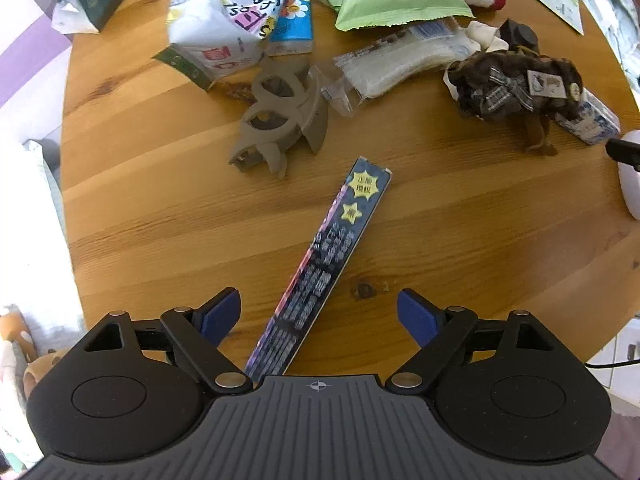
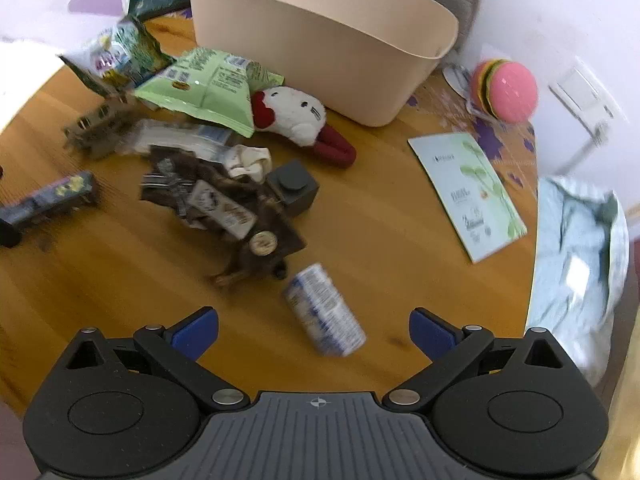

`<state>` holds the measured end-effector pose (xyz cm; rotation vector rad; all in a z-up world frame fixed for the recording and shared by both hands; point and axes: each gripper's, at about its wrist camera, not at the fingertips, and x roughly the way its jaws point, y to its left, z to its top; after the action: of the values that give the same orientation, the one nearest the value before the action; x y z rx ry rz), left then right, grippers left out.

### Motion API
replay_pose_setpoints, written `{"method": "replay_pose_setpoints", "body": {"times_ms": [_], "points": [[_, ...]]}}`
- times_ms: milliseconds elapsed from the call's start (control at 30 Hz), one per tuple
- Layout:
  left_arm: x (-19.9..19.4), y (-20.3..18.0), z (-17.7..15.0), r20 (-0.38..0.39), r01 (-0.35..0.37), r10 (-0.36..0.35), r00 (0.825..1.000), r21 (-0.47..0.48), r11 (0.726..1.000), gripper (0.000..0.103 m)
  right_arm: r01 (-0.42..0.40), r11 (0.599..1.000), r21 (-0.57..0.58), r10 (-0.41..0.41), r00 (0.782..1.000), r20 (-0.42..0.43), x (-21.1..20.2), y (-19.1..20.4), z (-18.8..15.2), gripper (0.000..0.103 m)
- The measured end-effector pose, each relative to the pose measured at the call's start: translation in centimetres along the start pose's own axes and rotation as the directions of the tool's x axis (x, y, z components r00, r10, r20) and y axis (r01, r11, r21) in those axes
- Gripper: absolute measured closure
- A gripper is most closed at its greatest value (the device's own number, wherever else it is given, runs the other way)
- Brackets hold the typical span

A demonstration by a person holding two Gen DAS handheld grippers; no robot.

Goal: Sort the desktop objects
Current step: 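Grasp the blue-and-white carton with the right tool while the left tool grasps the dark candy box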

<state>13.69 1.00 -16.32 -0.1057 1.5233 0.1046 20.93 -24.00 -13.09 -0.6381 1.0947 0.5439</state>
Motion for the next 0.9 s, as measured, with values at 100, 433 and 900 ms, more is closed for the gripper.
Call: {"method": "replay_pose_setpoints", "body": {"times_ms": [100, 433, 900], "points": [[0.6, 0.1, 0.6, -0.009, 0.008, -0.008, 1.000, -0.016, 1.000, 0.027, 0.003, 0.999, -0.049, -0.004, 1.000, -0.021, 1.8, -0.6, 0.5, 0.000], [2.3, 0.3, 1.0, -0.014, 0.010, -0.011, 1.000, -0.025, 1.000, 0.029, -0.076, 0.992, -0.100, 0.070, 0.996, -0.061, 5.0, -1.5, 0.2, 0.006], [2.2, -0.7, -0.5, 0.064, -0.028, 0.027, 0.998, 0.012, 1.000, 0.048, -0.137, 0.981, -0.136, 0.127, 0.989, -0.078, 6.8, -1.7, -0.3, 0.041]]}}
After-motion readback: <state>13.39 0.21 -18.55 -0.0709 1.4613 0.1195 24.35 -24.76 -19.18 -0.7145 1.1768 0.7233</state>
